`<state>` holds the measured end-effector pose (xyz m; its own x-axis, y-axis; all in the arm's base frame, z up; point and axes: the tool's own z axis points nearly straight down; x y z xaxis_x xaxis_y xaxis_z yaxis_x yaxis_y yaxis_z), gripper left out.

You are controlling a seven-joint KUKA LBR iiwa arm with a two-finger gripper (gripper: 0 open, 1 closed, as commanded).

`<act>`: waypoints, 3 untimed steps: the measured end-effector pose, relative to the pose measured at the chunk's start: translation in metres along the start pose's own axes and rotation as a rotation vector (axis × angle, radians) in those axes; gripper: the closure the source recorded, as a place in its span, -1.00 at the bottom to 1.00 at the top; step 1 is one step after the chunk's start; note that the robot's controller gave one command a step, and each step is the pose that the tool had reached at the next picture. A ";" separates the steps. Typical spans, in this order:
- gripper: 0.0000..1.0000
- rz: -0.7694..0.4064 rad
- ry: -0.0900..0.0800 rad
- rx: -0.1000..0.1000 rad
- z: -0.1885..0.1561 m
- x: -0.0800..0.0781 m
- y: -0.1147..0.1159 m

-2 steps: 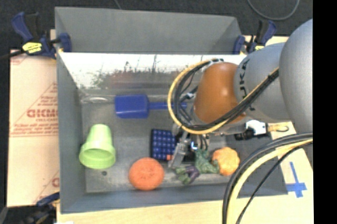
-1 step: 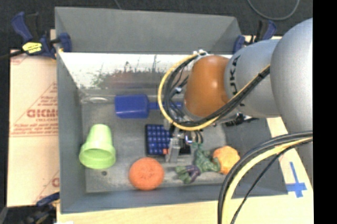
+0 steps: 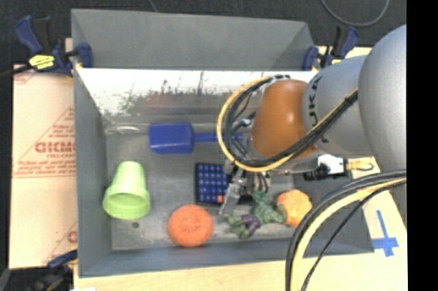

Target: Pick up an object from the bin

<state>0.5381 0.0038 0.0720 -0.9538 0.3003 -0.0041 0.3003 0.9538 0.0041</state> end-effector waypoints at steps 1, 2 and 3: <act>-1.00 0.210 -0.008 -0.002 0.001 0.002 0.048; 1.00 0.075 -0.011 -0.004 -0.003 -0.003 0.017; 1.00 0.076 -0.011 -0.004 -0.003 -0.003 0.017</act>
Offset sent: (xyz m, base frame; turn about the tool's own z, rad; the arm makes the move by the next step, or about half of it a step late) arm 0.0039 0.0148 -0.0007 0.0766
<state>0.5457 0.0189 0.0748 -0.9282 0.3717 -0.0148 0.3716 0.9283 0.0086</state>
